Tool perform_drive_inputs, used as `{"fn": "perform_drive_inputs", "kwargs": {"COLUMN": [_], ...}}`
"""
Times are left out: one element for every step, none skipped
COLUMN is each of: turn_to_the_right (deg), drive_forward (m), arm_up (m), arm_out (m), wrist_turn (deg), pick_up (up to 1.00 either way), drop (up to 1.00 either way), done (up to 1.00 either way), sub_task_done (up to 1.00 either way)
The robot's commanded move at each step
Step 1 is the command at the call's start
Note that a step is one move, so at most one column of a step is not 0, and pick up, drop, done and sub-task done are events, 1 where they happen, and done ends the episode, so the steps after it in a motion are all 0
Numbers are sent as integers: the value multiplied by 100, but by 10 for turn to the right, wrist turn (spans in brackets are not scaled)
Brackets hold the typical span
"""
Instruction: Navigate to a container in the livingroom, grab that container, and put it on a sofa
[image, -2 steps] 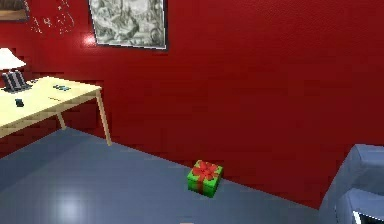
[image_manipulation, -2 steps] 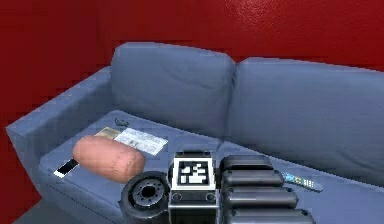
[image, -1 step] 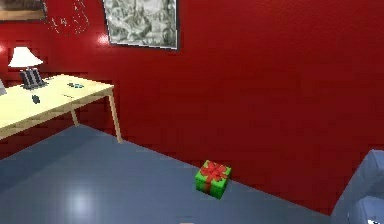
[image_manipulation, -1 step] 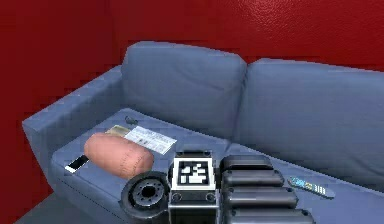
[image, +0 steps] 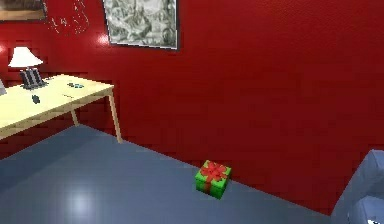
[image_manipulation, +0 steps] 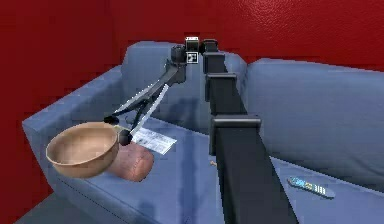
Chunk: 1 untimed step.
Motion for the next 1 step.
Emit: {"fn": "perform_drive_inputs", "kwargs": {"turn_to_the_right": [0], "drive_forward": [0], "arm_up": [0], "arm_out": [0], "wrist_turn": [450], "pick_up": [0], "drop": [0], "done": [0], "sub_task_done": [0]}}
